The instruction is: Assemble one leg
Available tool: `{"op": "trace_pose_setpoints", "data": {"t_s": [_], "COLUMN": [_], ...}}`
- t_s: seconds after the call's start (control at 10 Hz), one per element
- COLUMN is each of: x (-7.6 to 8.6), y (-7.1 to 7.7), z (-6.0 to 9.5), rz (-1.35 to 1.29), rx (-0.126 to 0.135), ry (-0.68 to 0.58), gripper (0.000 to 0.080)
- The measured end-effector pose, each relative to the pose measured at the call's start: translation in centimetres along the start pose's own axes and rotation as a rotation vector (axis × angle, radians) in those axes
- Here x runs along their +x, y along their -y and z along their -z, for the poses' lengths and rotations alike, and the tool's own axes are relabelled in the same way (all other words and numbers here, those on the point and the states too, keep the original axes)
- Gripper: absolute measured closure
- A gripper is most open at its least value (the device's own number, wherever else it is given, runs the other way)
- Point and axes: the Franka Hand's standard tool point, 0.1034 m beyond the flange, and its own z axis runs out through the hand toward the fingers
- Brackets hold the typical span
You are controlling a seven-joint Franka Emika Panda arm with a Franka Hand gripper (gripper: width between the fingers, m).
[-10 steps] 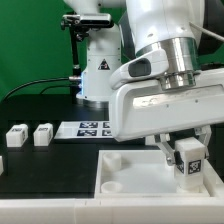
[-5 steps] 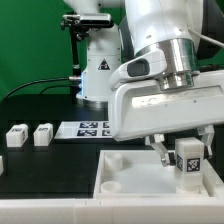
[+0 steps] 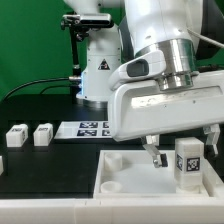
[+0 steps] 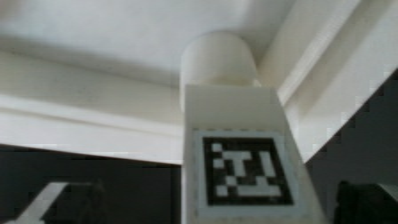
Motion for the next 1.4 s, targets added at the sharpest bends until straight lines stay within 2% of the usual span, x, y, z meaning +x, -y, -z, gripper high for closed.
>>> {"op": "trace_pose_setpoints", "data": {"t_s": [0.4,0.5,0.7,0.8,0.9,1.0,1.1,1.2,1.4], "x": [0.0,-0.1,-0.2,-0.8,-0.1,0.2,-0.6,-0.3,0.4], "y": [0.1,0.4,0.5,1.2,1.1,0.7,0.6,0.3,0.2], "z": [0.1,0.2,0.1,0.1,0.5,0.6,1.1,1.4,1.1], "rz": [0.001,0.002,0.001,-0.016,-0.025,-0.030,-0.043,-0.043,-0.041], "rx": [0.002,0.015,0.018,0.055,0.078,0.089,0.115,0.133,0.135], "ry": [0.006,0.041,0.051,0.170,0.261,0.314,0.443,0.526,0.522], "gripper": [0.0151,0.0151,0.0151,0.0151,0.0151,0.0151,0.0151,0.0151,0.0151]}}
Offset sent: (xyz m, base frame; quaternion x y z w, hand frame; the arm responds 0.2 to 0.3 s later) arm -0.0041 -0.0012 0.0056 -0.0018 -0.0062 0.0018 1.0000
